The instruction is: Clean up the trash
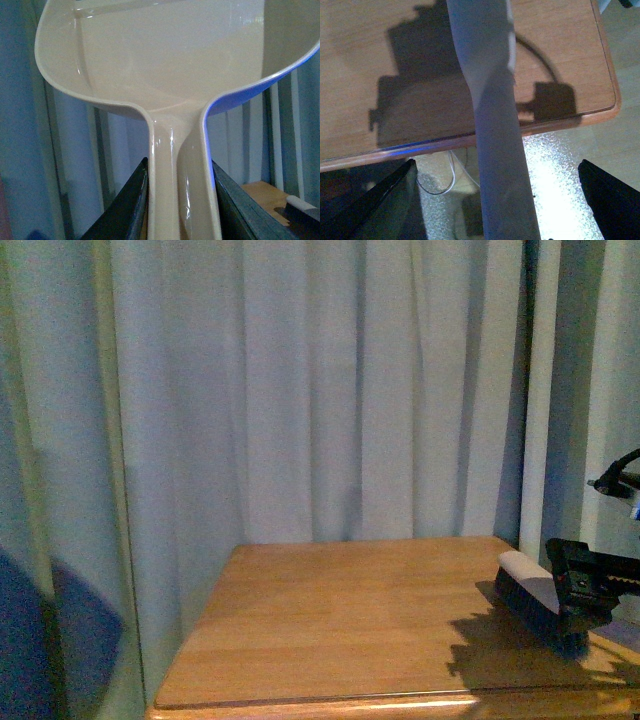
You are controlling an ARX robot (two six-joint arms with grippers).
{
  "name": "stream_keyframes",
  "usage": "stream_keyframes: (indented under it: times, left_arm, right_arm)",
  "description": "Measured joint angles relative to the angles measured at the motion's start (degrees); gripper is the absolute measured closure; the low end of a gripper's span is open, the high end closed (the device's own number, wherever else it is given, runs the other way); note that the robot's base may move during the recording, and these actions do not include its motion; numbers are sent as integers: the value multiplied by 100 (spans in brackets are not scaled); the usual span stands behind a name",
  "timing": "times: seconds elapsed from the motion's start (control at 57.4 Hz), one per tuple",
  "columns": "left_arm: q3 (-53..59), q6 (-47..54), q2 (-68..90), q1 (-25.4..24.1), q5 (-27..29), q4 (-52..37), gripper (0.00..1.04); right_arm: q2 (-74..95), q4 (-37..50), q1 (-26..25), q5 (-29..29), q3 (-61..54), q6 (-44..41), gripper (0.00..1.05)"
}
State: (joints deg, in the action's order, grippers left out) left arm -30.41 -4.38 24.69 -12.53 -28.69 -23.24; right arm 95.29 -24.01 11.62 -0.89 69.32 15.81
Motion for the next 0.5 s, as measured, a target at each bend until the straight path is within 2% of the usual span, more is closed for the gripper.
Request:
stream_keyframes:
  times: [0.174, 0.366, 0.418, 0.505]
  left_arm:
    - [0, 0, 0, 0, 0, 0, 76]
    - [0, 0, 0, 0, 0, 0, 76]
    - [0, 0, 0, 0, 0, 0, 76]
    - [0, 0, 0, 0, 0, 0, 76]
  right_arm:
    - [122, 214, 0, 31, -133, 46, 7]
    - [192, 256, -2, 28, -162, 118, 33]
    - [195, 262, -4, 31, -162, 118, 45]
    - [195, 267, -20, 35, -162, 116, 57]
